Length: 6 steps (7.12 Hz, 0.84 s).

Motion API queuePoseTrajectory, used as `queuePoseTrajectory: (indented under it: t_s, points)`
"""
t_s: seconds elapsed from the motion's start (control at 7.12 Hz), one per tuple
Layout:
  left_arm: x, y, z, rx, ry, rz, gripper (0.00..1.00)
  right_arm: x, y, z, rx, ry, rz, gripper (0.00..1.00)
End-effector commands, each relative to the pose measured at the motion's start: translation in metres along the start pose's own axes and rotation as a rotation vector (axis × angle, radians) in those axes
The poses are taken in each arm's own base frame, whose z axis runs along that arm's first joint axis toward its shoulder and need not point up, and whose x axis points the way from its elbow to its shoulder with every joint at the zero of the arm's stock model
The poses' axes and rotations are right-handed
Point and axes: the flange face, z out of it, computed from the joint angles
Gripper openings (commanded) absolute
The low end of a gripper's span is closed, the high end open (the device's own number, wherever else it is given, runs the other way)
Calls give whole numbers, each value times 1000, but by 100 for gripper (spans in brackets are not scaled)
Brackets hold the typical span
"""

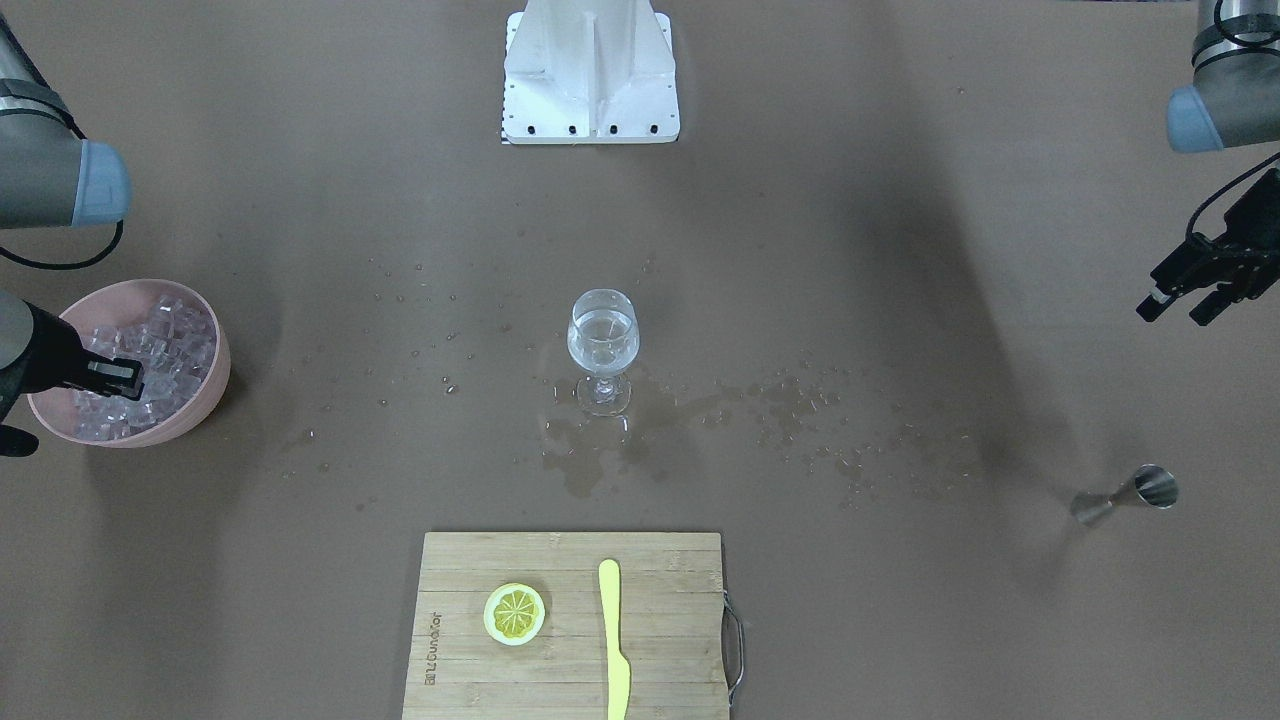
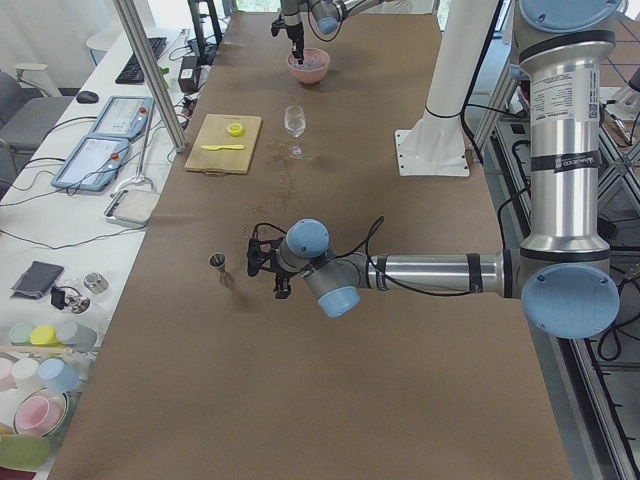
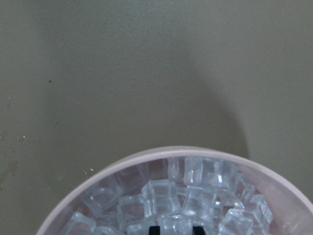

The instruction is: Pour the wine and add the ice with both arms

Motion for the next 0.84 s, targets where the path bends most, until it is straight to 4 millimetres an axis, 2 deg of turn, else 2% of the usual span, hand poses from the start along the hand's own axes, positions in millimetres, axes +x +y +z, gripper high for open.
queuePoseTrajectory:
  t_s: [0.0,0.14,0.28,0.42,0.56,0.7]
  points:
    - [0,0,0,-2,0,0,97,-9,-5,-16,20,-22,-10,0]
    - [-1,0,0,-1,-1,-1,97,-26,-1,-43,53,-52,-31,0]
    - [-8,7,-1,-8,-6,-8,97,-53,21,-74,92,-87,-76,0]
    - [-12,9,-1,-9,-10,-6,97,-92,57,-97,103,-121,-132,0]
    - [-12,11,-2,-16,-5,0,97,-142,80,-115,114,-173,-128,0]
    - [-10,12,-3,-26,0,-3,97,-205,104,-119,106,-212,-96,0]
